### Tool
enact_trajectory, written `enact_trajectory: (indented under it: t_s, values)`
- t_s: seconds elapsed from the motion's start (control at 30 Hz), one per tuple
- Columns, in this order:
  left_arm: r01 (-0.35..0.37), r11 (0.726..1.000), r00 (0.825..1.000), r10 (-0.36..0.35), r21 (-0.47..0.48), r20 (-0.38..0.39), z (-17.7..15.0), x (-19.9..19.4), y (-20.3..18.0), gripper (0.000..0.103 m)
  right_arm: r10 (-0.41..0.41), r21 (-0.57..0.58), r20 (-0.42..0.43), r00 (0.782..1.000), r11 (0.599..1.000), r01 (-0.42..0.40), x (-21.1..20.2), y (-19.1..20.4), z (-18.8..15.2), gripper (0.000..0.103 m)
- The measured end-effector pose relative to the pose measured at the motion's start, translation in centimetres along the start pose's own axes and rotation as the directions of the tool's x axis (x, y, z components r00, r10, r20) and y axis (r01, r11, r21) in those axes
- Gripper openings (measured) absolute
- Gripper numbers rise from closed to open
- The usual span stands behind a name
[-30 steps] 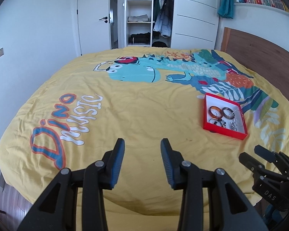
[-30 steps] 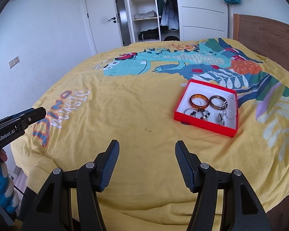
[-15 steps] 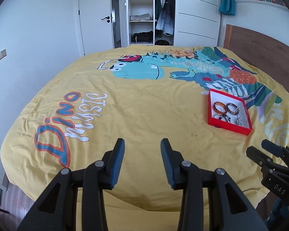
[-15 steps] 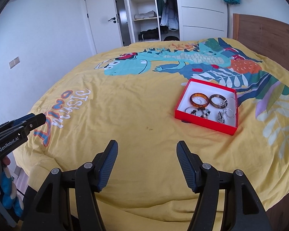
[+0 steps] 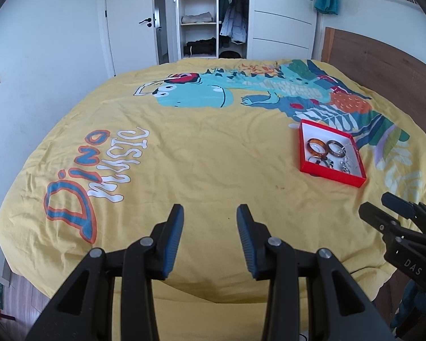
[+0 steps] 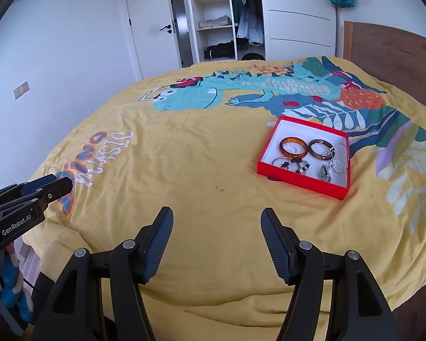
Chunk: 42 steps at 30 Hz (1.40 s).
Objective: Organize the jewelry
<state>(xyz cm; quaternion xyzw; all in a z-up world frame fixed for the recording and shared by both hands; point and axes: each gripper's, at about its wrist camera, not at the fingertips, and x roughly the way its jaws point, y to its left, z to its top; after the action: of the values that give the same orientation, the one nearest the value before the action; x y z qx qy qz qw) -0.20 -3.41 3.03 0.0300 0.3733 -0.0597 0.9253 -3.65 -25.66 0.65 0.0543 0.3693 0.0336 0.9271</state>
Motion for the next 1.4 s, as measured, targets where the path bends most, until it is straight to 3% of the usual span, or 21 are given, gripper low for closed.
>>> enact_trajectory:
  t_s: [1.4]
  values:
    - [0.043, 0.999, 0.999, -0.043, 0.014, 0.015, -0.2, -0.6, -0.3, 0.037, 0.011, -0.038, -0.061, 0.998, 0.999, -0.014, 1.0, 0.1, -1.1, 0.065]
